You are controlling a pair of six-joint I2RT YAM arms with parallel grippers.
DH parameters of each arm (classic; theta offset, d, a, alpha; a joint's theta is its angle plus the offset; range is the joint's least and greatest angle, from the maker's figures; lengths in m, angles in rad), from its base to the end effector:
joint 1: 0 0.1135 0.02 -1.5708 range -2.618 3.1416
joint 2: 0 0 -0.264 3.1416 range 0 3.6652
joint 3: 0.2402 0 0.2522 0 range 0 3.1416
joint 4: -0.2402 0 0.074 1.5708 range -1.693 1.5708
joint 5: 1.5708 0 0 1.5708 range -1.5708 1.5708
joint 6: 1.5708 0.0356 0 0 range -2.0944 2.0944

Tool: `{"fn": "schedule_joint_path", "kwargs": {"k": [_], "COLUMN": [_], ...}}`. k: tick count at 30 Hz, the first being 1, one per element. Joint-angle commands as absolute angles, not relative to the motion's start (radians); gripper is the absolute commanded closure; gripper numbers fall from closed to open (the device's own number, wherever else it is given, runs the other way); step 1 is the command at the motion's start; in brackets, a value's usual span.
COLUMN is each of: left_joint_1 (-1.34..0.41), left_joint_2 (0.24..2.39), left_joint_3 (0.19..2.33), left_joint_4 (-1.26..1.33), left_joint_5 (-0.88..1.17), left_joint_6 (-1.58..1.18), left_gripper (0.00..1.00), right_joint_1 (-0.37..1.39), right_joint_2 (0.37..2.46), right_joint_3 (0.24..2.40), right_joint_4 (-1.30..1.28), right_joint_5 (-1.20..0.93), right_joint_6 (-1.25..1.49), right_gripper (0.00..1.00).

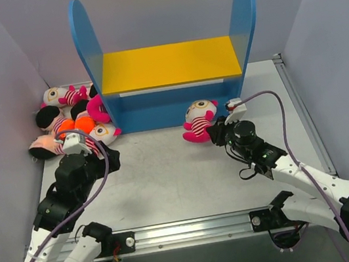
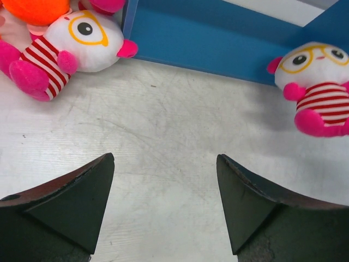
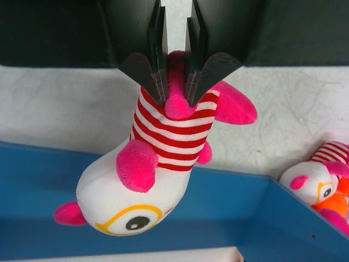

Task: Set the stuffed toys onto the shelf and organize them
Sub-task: Place the stuffed toy onto shelf

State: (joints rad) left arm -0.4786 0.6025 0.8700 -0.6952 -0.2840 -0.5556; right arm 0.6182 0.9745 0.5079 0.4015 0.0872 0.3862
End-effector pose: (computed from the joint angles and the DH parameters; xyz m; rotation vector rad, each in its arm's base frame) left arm 0.1123 -0.0470 0.3409 -0.2597 1.9839 -0.3859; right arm 0.1866 0.1289 0.2682 -0.1263 1.6771 0.6936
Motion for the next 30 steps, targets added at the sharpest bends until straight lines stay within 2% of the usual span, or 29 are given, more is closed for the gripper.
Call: {"fn": "schedule_joint_path", "kwargs": {"k": [1,9,15,21,30], "left_joint_1": [-0.471,-0.468,-0.445,-0.430,-0.425], "left_joint_2": [0.577,0.493,0.460,0.442,0.440], "left_joint_3": [0.885,0.753,0.753,0.749,0.749], "left_joint_4": [-0.703,-0.612,-0.587,-0.583,-0.591], "left_joint_5": [-0.277,-0.293,-0.301,-0.299,-0.288], "left_joint_6": [-0.407,-0.362,-0.337,-0.337,-0.337], "left_gripper": [0.16,0.16,0.16,0.16,0.16], "right_joint_1": [0.549,0.410,0.364,0.350,0.345], "right_joint_2": [1.014,1.192,1.328,1.430,1.489], "right_joint_3": [0.563,0.572,0.574,0.597,0.656], "right_joint_4": [0.612,0.822,0.926,0.901,0.758], "right_joint_5": [-0.038,-0.158,-0.175,-0.120,-0.003], "right_joint_6": [0.331,0.315,0.288,0.276,0.212], "right_gripper": [1.00,1.00,1.00,1.00,0.91]}}
